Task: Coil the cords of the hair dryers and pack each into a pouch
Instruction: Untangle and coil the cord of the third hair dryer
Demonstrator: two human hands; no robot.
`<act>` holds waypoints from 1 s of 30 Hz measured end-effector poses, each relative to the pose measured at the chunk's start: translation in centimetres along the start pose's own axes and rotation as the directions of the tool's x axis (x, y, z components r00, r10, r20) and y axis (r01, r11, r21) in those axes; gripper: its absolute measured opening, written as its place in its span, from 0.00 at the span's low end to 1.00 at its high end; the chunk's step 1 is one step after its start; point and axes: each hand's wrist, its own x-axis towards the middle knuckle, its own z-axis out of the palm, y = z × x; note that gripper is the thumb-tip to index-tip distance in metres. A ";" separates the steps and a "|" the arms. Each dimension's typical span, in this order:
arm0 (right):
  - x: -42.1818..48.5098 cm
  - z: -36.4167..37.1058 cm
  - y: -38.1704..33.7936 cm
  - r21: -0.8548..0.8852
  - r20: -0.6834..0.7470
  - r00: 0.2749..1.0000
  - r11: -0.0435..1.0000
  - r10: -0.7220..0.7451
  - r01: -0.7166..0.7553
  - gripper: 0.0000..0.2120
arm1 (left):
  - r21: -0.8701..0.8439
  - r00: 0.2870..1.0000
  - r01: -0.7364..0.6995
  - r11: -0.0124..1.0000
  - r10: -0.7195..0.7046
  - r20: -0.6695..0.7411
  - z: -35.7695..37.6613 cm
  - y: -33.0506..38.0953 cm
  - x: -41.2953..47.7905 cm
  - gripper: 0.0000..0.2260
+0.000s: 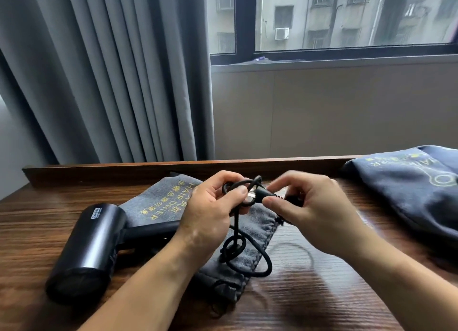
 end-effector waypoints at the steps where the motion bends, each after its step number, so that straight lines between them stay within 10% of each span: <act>1: 0.0 0.1 0.0 0.018 -0.019 1.000 1.000 0.011 -0.011 0.08 | 0.014 1.000 -0.012 1.000 0.011 0.018 -0.1 0.0 0.0 0.10; 10: 0.0 0.5 -0.1 0.543 0.062 0.962 0.800 0.265 -0.255 0.08 | 0.103 0.989 -0.045 0.994 0.030 0.148 0.2 -0.4 -0.2 0.08; 23: -0.5 1.5 -0.3 0.102 -0.060 0.997 0.994 -0.040 0.046 0.11 | -0.072 0.998 0.038 0.997 -0.035 0.047 0.2 -0.1 0.5 0.13; 30: -0.7 1.7 -0.7 0.043 -0.080 0.988 0.990 -0.130 0.134 0.16 | 0.014 0.939 0.168 0.986 -0.165 0.302 -2.3 -0.4 0.7 0.12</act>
